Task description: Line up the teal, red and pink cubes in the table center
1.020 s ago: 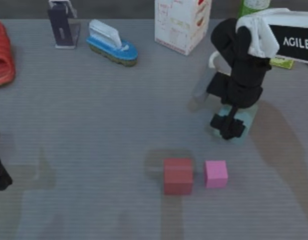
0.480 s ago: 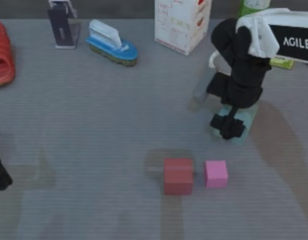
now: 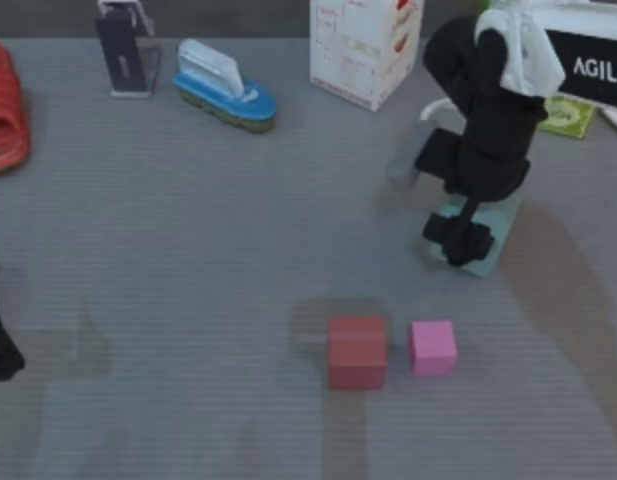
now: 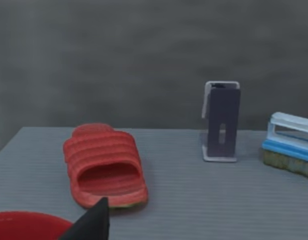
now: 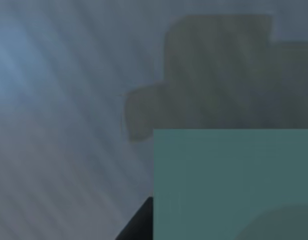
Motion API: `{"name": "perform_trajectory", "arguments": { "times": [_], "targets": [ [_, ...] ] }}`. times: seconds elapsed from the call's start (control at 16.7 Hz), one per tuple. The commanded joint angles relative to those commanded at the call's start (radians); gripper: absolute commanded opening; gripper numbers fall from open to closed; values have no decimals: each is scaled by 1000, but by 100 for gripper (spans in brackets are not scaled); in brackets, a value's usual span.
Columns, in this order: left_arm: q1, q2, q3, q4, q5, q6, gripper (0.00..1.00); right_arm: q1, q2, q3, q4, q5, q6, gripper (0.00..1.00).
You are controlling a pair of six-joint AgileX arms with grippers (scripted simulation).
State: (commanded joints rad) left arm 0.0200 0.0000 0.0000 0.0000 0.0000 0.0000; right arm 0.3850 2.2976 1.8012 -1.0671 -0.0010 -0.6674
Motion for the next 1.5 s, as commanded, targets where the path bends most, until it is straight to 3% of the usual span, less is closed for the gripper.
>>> {"name": "perform_trajectory", "arguments": {
  "times": [0.24,0.72,1.32,1.5],
  "targets": [
    [0,0,0,0,0,0,100,6,-38,99,-146,1,-2,0],
    [0,0,0,0,0,0,100,39,-19,150,-184,0,4,0],
    [0,0,0,0,0,0,100,498,241,693,-454,2,54,0],
    [0,0,0,0,0,0,100,562,271,758,-489,4,63,0]
  ]
}}
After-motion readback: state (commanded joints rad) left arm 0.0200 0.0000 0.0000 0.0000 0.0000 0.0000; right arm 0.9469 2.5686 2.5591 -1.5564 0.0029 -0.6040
